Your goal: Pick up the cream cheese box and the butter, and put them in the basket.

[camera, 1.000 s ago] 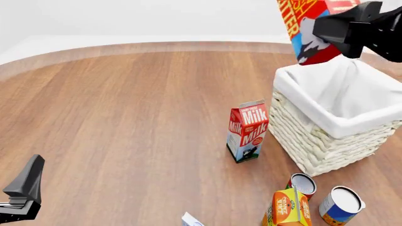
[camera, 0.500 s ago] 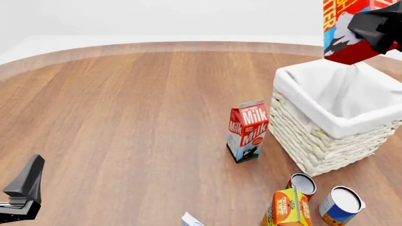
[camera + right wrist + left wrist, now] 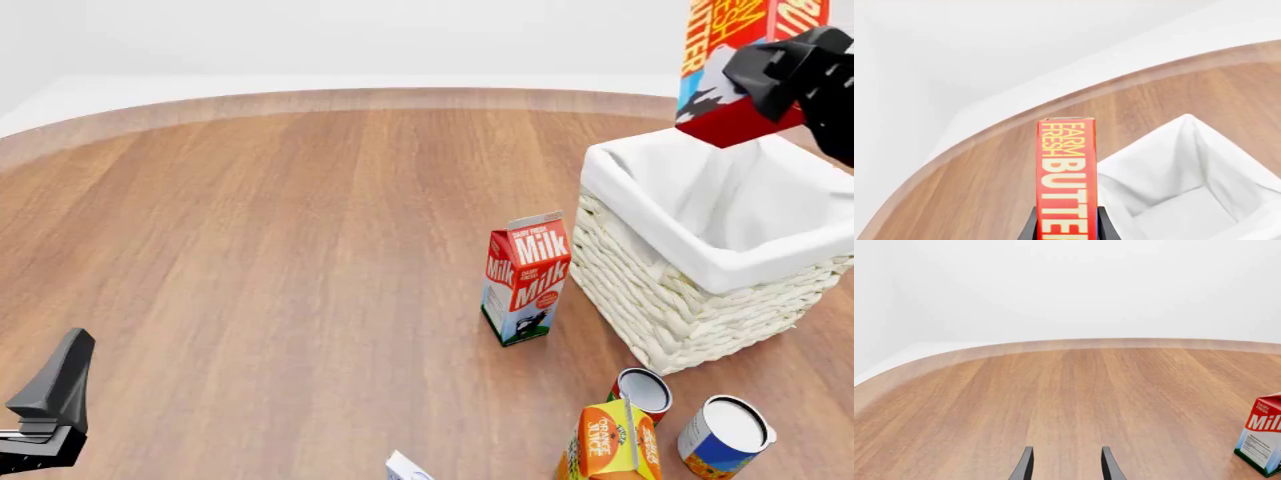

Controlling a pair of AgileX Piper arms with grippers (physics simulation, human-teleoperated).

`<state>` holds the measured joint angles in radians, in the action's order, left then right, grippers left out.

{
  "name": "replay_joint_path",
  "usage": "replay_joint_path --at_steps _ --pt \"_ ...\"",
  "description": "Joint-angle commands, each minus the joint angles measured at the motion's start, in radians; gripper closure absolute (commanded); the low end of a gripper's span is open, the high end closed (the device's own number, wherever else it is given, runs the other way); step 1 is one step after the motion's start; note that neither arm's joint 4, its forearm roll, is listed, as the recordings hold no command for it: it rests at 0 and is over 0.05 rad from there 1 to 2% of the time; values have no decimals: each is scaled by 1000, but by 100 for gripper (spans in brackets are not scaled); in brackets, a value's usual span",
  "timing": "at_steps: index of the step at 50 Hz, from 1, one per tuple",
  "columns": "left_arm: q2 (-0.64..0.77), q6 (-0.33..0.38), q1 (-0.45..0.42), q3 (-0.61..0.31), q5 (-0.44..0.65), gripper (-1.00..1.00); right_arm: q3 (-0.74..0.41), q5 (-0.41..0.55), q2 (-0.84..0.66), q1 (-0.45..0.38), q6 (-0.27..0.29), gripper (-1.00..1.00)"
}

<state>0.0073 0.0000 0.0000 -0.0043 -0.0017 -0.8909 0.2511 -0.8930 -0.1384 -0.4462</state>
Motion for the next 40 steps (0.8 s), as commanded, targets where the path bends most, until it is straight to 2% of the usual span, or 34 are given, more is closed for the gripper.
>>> replay_joint_path --at_steps 1,21,40 --pt "0 0 0 0 0 -100 -5 -48 -28 44 -21 100" --pt "0 0 0 0 0 -100 42 -21 2 141 -3 100" --pt "0 0 0 0 0 -100 120 -102 -74 171 -12 100"
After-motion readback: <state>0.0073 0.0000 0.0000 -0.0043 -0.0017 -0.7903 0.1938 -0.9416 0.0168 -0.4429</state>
